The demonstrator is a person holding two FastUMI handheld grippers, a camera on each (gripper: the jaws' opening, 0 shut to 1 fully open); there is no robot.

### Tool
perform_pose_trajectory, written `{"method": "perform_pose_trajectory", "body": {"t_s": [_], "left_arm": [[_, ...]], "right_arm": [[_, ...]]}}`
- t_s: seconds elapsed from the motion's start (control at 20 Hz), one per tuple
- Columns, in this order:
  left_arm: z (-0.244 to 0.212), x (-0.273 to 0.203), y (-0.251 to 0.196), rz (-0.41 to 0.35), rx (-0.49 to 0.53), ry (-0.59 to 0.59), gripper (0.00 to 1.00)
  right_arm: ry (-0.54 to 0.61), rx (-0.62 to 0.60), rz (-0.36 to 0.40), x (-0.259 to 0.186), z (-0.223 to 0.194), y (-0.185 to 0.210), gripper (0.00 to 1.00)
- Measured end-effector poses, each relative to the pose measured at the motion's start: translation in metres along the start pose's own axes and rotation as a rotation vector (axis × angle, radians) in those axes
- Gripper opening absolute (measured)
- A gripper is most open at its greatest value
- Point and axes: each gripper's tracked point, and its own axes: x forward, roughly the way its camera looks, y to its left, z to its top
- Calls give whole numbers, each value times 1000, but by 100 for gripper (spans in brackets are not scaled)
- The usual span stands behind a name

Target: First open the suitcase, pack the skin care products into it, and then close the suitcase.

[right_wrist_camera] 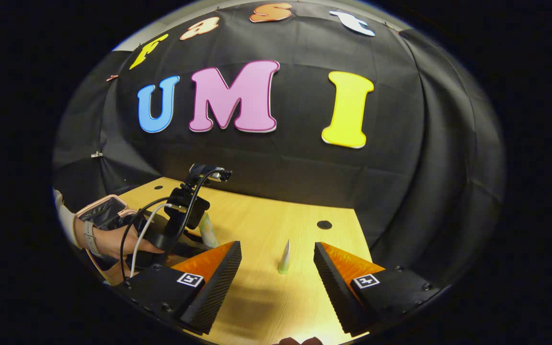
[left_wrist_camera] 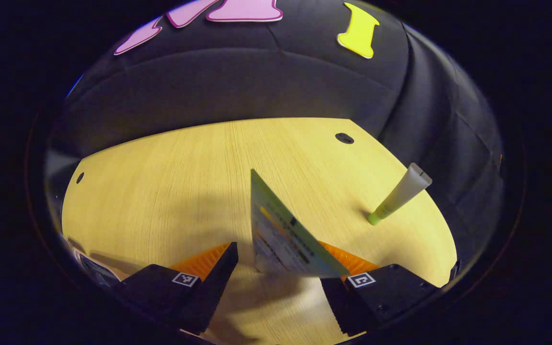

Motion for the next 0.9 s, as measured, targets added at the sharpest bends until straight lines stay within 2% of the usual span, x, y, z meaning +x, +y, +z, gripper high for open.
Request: {"method": "perform_pose_trajectory", "body": {"t_s": [0.1, 0.3, 0.45, 0.6, 0.75, 0.85, 0.9], "left_arm": [[6, 13, 1, 13, 17, -14, 52], [-5, -9, -6, -17, -33, 24, 48], [-2, -44, -9, -36, -81, 2, 47], [-1, -86, -1, -24, -88, -15, 47], [-5, -132, 26, 7, -106, -22, 47], [-21, -155, 58, 58, -95, 18, 47], [-32, -168, 81, 102, -91, 39, 47]], "right_arm": [[34, 23, 8, 26, -23, -6, 97], [126, 5, 20, 81, -66, -13, 97], [183, 31, 41, 118, -97, -10, 97], [243, 67, 23, 141, -124, -14, 97], [271, 106, 3, 161, -137, -19, 95], [289, 99, -32, 165, -140, -26, 54], [297, 114, -6, 163, -140, -21, 33]]}}
